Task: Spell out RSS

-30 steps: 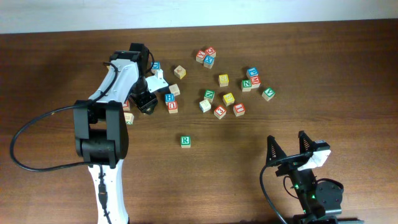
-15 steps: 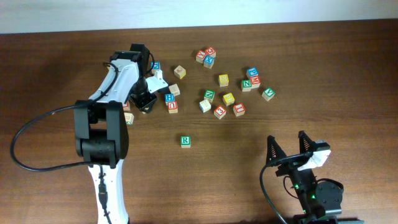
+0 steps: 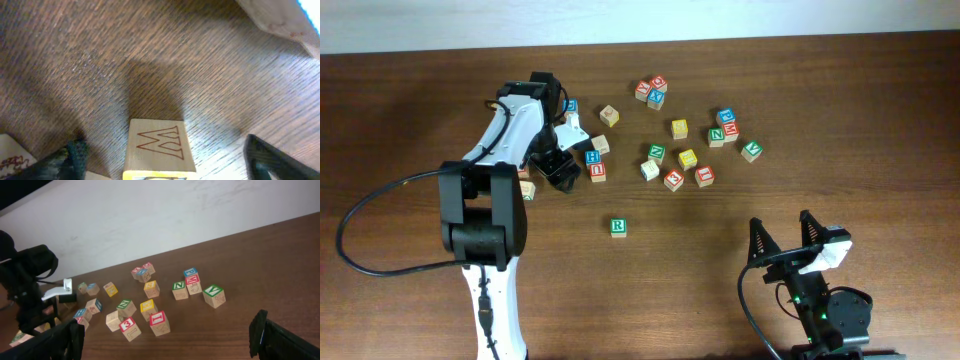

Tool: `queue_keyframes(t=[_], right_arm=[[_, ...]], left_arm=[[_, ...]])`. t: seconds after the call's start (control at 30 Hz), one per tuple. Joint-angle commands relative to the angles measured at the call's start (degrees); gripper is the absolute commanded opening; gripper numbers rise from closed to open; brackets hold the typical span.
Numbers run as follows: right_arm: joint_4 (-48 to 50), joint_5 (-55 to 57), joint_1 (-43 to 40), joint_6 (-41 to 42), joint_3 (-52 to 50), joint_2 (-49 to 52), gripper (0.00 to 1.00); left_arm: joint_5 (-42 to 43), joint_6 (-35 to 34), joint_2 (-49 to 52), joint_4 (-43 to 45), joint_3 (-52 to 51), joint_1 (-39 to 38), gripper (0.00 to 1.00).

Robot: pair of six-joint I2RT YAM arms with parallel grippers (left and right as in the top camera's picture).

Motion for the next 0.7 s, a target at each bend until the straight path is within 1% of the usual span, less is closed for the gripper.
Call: queue_keyframes(t=[0.0, 0.03, 0.07, 0.1, 0.13, 0.27, 0.37, 0.6, 0.67], right_arm=[[-0.26, -0.9, 0.37, 0.0, -0.26, -0.17, 0.98], [-0.28, -0.9, 0.37, 0.0, -0.26, -0.17, 0.98], [-0.28, -0.9, 0.37, 0.0, -0.26, -0.17, 0.98], [-0.28, -0.9, 0.37, 0.0, -0.26, -0.17, 0.98], [-0.28, -0.9, 0.37, 0.0, -0.26, -0.17, 0.98], [-0.26, -0.9, 0.37, 0.0, -0.26, -0.17, 0.98], [-0.28, -0.9, 0.37, 0.0, -0.26, -0.17, 0.98], [-0.26, -0.9, 0.37, 0.0, -0.26, -0.17, 0.98], [-0.28, -0.9, 0.37, 0.0, -0.26, -0.17, 0.98]], left_arm=[[0.9, -0.31, 1.31, -0.74, -1.81, 0.31, 0.71], [0.9, -0.31, 1.31, -0.79, -1.81, 0.31, 0.67], [0.9, -0.31, 1.31, -0.85, -1.81, 0.31, 0.56], [0.9, -0.31, 1.31, -0.94, -1.81, 0.31, 0.51], [0.9, -0.31, 1.31, -0.94, -1.81, 0.31, 0.5], [0.92, -0.31, 1.31, -0.94, -1.81, 0.31, 0.48], [0.92, -0.31, 1.31, -0.83, -1.81, 0.31, 0.43], [1.07, -0.31, 1.31, -0.04, -1.81, 0.31, 0.43], [2.95, -0.31, 1.31, -0.07, -1.81, 0.31, 0.45]])
